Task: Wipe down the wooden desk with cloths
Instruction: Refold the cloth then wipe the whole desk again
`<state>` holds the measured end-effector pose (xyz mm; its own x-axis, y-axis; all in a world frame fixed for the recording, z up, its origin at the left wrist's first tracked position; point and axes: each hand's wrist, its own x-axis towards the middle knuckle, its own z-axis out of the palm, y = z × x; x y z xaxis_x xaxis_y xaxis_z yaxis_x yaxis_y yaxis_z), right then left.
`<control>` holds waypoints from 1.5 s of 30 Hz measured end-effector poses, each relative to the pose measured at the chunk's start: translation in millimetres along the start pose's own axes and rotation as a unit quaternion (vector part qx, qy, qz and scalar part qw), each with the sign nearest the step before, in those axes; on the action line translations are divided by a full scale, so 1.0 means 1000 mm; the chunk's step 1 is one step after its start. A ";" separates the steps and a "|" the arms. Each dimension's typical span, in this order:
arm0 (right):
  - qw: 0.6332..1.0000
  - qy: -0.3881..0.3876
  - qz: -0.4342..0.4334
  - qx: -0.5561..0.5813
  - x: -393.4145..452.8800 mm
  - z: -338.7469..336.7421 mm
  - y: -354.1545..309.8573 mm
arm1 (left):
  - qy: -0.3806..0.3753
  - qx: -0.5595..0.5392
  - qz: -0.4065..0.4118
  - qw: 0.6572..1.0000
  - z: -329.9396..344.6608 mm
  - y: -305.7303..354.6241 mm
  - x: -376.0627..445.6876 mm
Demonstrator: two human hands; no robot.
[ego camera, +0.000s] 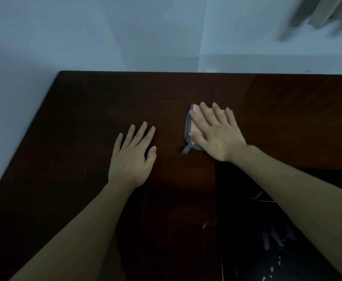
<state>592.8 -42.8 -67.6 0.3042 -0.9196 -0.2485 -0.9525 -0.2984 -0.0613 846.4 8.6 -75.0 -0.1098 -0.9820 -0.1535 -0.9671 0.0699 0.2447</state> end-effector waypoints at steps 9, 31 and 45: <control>1.000 0.005 -0.029 -0.009 -0.078 0.021 -0.048 | 0.009 0.012 0.004 1.000 0.002 0.000 0.000; 0.999 0.021 0.045 0.013 -0.057 0.018 0.004 | 0.038 -0.019 0.024 0.999 0.000 0.002 -0.005; 0.995 0.035 0.088 0.032 -0.086 0.022 0.060 | 0.004 0.003 0.049 0.999 -0.005 0.036 -0.014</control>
<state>509.4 24.4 -71.5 0.1318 -0.9722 -0.1937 -0.9894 -0.1171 -0.0856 814.4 23.9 -59.8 -0.2025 -0.9717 -0.1218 -0.9532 0.1670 0.2522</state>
